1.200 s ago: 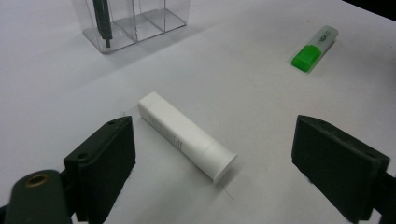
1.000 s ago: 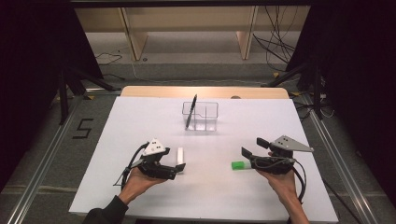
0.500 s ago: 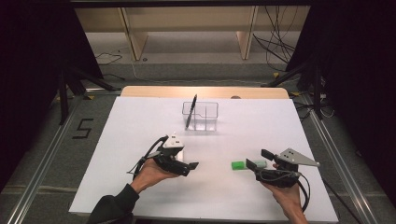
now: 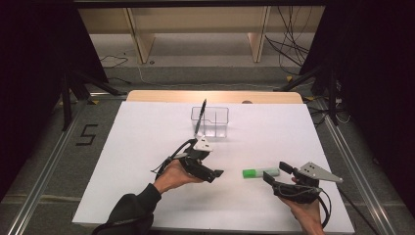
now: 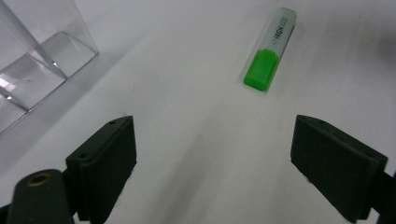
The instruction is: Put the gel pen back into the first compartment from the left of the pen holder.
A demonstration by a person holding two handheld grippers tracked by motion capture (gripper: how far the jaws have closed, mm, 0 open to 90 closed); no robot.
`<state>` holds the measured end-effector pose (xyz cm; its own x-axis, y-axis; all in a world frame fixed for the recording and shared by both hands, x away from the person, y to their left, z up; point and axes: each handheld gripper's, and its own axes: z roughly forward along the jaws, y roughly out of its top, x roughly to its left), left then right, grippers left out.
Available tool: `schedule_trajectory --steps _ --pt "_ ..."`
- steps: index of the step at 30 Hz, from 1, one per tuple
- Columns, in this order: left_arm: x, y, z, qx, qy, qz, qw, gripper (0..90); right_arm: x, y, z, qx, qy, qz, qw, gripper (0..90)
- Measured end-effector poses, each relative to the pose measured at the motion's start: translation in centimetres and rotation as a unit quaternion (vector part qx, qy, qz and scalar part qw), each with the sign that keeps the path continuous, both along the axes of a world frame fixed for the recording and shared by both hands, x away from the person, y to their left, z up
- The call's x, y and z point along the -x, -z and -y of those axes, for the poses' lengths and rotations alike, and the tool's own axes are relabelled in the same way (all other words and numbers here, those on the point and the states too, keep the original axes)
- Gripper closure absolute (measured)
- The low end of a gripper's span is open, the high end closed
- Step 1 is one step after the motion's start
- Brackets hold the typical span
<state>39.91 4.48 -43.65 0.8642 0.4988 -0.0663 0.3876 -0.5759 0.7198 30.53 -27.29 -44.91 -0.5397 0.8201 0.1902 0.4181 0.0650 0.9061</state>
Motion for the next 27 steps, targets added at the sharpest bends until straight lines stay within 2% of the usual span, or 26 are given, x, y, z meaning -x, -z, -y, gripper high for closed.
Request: schedule_trajectory --steps 5,11,27 --pt "-0.5 0.1 1.4 -0.009 0.013 -0.004 0.9999 14.5 0.5 0.2 0.2 -0.002 0.001 0.0 1.0 22.6" --pt "-1.1 0.1 2.8 -0.033 0.034 -0.006 0.9989 15.4 0.7 0.4 0.0 0.003 -0.003 0.0 1.0 21.5" --pt "-2.3 -0.1 5.6 -0.068 0.059 -0.005 0.9959 16.0 0.7 0.5 0.3 0.009 0.005 -0.003 0.9999 19.6"
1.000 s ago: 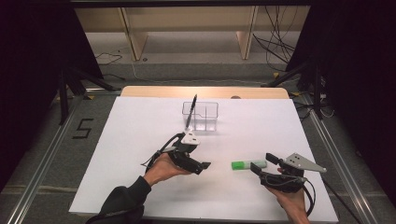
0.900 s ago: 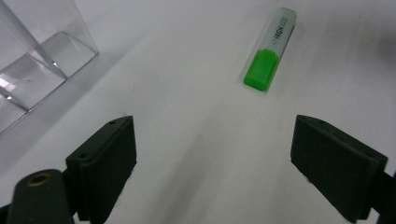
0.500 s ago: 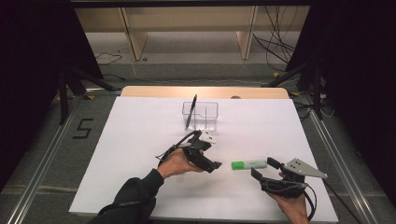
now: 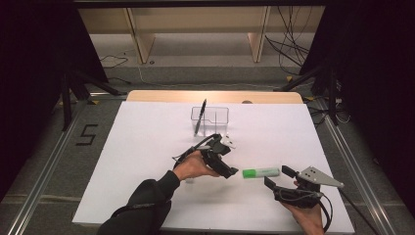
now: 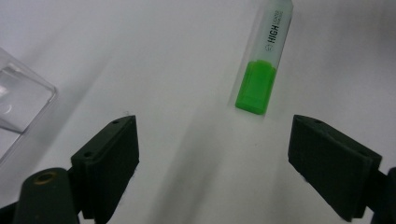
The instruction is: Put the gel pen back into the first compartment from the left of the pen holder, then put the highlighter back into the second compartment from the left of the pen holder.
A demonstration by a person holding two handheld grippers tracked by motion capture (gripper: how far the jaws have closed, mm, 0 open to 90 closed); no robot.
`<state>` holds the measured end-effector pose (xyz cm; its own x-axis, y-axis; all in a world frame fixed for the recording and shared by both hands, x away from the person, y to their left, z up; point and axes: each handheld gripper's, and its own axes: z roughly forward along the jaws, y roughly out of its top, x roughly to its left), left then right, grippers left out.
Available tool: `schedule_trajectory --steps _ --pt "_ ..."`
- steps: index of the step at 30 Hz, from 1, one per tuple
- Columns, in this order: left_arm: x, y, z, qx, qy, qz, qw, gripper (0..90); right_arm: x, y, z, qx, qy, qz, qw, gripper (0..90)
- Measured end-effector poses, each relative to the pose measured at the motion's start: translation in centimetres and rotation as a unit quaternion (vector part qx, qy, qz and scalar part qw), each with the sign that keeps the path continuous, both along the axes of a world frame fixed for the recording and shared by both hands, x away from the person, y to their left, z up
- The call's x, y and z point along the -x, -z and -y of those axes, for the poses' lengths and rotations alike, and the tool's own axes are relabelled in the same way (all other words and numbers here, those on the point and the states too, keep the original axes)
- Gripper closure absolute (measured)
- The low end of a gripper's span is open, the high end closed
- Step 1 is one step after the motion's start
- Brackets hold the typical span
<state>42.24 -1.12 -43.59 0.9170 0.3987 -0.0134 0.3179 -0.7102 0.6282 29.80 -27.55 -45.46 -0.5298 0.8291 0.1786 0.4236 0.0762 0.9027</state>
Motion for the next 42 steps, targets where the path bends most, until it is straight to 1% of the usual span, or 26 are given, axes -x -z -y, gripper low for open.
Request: schedule_trajectory --steps 2,3,7,9,14,19,25,27,28,29,35,39,42 --pt "-0.1 0.0 0.5 -0.003 0.003 -0.003 1.0 16.0 0.0 0.0 0.1 -0.002 0.001 -0.001 1.0 19.3" --pt "-0.1 0.1 0.7 -0.001 0.004 -0.006 1.0 16.0 0.0 0.0 0.1 -0.001 0.0 -0.001 1.0 19.3" --pt "0.1 0.3 1.8 -0.013 0.018 -0.005 0.9997 16.0 0.0 0.0 0.1 0.0 0.001 0.001 1.0 19.3" --pt "0.2 0.5 2.2 -0.015 0.023 -0.007 0.9996 16.0 0.0 -0.1 0.1 0.001 0.001 0.002 1.0 19.2" --pt "0.0 0.9 3.1 -0.02 0.028 -0.01 0.9994 16.0 0.1 -0.1 0.2 0.0 0.004 0.003 1.0 19.2" --pt "0.0 1.2 3.7 -0.027 0.035 -0.01 0.9989 16.3 0.1 0.0 0.3 0.0 0.005 0.002 1.0 19.2" --pt "-0.1 1.6 4.2 -0.032 0.037 -0.015 0.9987 16.6 0.2 0.0 0.4 0.001 0.006 0.002 1.0 19.3" --pt "-0.1 1.7 4.5 -0.035 0.043 -0.016 0.9983 16.8 0.2 0.0 0.4 0.001 0.005 0.002 1.0 19.3" --pt "0.0 1.8 4.7 -0.033 0.044 -0.017 0.9983 17.0 0.2 0.0 0.4 0.001 0.006 0.003 1.0 19.3" --pt "0.0 1.8 4.8 -0.037 0.05 -0.017 0.9979 17.3 0.2 0.0 0.4 0.001 0.006 0.003 1.0 19.3" --pt "-0.1 2.3 5.7 -0.041 0.053 -0.021 0.9976 18.3 0.3 -0.1 0.4 0.001 0.006 0.003 1.0 19.3" --pt "-0.3 2.5 6.0 -0.048 0.062 -0.023 0.9966 20.1 0.2 -0.1 0.5 0.001 0.005 0.003 1.0 19.3" --pt "-0.4 2.7 6.3 -0.045 0.059 -0.027 0.9969 20.7 0.1 0.0 0.6 0.001 0.006 0.002 1.0 19.4"
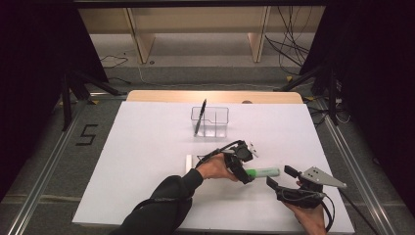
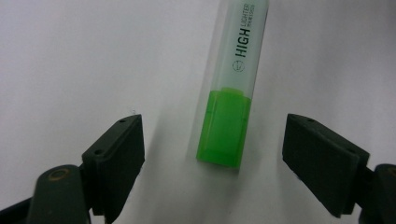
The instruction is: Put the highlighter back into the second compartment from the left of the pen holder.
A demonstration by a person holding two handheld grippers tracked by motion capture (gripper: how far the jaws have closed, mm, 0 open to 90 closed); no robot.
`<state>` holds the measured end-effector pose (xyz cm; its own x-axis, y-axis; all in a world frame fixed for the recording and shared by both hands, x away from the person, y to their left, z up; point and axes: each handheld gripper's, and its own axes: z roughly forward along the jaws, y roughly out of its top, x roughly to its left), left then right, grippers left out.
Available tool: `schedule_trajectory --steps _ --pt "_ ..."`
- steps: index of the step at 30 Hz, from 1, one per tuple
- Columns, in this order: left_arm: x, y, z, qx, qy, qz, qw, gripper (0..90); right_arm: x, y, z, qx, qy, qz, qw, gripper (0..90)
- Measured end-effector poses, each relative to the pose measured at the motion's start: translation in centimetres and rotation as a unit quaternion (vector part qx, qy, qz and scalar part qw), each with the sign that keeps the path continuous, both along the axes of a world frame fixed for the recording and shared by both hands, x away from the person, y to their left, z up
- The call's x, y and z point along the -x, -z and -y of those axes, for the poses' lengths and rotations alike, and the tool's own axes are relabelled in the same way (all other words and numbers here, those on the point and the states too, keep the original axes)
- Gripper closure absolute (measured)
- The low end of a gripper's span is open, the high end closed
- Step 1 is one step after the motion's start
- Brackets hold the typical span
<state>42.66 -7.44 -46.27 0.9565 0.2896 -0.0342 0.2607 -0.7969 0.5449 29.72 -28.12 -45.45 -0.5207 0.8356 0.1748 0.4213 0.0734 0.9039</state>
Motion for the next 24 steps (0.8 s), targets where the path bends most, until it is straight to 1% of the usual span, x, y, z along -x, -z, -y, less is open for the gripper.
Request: schedule_trajectory --steps 3,8,12,15,16,18,21,24 --pt "-0.01 0.11 0.3 -0.009 0.007 0.006 0.9999 21.7 -0.03 0.02 0.05 -0.002 0.001 -0.001 1.0 19.4" --pt "0.33 0.36 0.78 -0.007 0.017 0.009 0.9998 24.6 -0.05 0.04 0.08 0.001 0.0 0.0 1.0 19.6" --pt "0.33 0.69 0.94 -0.015 0.027 0.014 0.9994 30.3 0.0 0.1 0.1 0.005 0.0 -0.001 1.0 19.6" --pt "0.34 0.96 0.94 -0.013 0.032 0.012 0.9993 36.3 0.06 0.0 0.05 0.004 0.001 0.001 1.0 19.9" --pt "0.38 1.01 0.94 -0.011 0.033 0.013 0.9993 37.5 0.05 0.01 0.01 0.004 0.001 0.001 1.0 19.9" --pt "0.35 0.91 0.9 -0.012 0.038 0.013 0.9991 39.7 0.03 0.05 -0.07 0.006 -0.001 0.0 1.0 19.9" --pt "0.33 0.9 0.94 -0.011 0.036 0.013 0.9992 42.3 -0.02 0.17 -0.06 0.008 0.001 -0.001 1.0 19.9" --pt "0.36 0.84 0.98 -0.011 0.034 0.013 0.9993 48.8 -0.03 0.2 0.0 0.007 0.001 -0.002 1.0 20.1"
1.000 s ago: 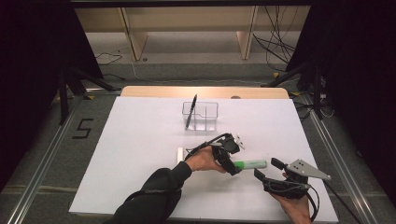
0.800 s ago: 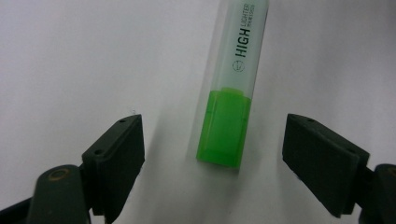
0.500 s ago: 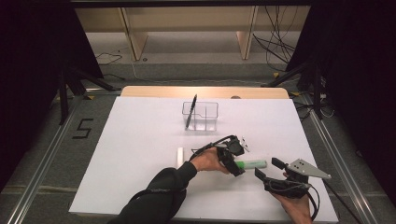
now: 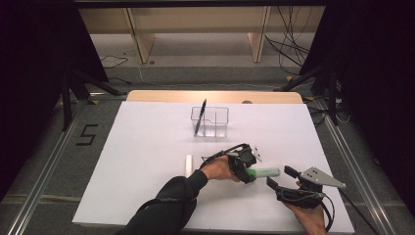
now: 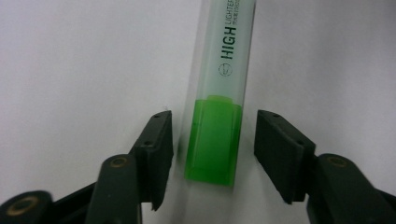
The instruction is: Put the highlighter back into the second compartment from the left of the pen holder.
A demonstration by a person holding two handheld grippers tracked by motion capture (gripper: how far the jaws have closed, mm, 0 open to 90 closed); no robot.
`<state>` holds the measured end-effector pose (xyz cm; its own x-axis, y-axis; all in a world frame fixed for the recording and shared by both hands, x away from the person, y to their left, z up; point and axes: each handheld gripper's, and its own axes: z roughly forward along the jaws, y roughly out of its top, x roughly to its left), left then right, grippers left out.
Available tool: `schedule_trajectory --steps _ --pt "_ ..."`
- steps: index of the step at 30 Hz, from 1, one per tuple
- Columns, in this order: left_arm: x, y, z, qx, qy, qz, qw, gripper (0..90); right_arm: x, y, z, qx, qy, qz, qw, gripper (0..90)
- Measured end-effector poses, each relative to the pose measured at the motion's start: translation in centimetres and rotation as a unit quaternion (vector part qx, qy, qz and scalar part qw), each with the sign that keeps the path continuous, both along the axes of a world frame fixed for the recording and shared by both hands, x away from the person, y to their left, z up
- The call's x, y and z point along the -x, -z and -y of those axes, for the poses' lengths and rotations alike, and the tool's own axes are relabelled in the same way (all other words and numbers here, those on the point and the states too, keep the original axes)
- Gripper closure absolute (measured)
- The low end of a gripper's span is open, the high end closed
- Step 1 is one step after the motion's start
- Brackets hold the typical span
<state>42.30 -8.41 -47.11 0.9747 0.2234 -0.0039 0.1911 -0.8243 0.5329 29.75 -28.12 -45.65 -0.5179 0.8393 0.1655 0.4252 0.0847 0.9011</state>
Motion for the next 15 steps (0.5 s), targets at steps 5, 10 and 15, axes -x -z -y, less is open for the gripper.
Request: schedule_trajectory --steps 5,10,15 --pt "0.26 -0.19 0.28 -0.009 0.01 0.002 0.9999 60.3 -0.03 0.04 -0.05 0.001 -0.002 -0.001 1.0 20.3" --pt "0.37 -0.41 0.54 -0.022 0.015 0.003 0.9996 66.3 -0.1 0.09 0.02 -0.001 0.002 -0.003 1.0 20.4" --pt "0.11 -0.67 0.5 -0.027 0.005 -0.01 0.9996 66.6 -0.15 0.15 0.1 -0.001 0.003 -0.005 1.0 20.4"
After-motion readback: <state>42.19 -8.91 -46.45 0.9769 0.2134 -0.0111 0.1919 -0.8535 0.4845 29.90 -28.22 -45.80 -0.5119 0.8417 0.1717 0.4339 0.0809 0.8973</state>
